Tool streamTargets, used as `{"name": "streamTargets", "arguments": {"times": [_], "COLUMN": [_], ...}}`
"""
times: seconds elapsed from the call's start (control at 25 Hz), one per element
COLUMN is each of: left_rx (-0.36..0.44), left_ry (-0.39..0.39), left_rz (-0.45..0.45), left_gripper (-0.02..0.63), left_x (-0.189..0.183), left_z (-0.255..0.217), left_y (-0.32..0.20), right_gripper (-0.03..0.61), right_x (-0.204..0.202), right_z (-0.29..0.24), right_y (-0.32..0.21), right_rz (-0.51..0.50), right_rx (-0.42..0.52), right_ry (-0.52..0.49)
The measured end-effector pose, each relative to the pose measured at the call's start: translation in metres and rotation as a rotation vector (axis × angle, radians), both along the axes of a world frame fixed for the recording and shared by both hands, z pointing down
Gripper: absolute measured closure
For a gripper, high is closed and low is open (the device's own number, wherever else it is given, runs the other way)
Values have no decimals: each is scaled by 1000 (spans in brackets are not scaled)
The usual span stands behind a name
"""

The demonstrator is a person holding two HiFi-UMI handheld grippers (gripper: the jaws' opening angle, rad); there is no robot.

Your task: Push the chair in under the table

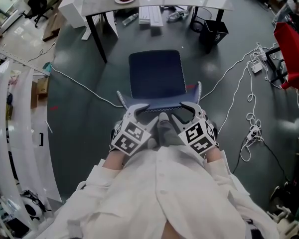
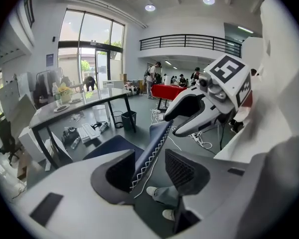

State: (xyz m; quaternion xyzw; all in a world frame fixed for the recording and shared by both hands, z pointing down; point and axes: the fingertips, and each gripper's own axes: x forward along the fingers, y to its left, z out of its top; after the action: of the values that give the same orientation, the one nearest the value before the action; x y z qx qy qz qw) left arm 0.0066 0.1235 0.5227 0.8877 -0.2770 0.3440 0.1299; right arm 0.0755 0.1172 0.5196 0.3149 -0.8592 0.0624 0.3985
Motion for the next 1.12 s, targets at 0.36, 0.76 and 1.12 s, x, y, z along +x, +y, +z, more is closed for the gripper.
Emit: {"name": "streamTargets", "arguments": {"times": [0.36, 0.76, 1.12], "left_rx": [22, 15, 44], "left_ry": [-94, -142, -173], "left_rz": [45, 68, 86], "left_gripper": [373, 388, 463], "left_x": [-5, -9, -8], "left_z": [20, 35, 37], "left_y": [-2, -5, -13], "right_gripper": [410, 411, 411], "right_x": [-3, -7, -5], "right_z": [17, 27, 28], "right_y": [-3, -7, -14], "right_rz": [-53, -108, -79], "right_rx": [21, 61, 34], "right_ry": [105, 193, 160]}}
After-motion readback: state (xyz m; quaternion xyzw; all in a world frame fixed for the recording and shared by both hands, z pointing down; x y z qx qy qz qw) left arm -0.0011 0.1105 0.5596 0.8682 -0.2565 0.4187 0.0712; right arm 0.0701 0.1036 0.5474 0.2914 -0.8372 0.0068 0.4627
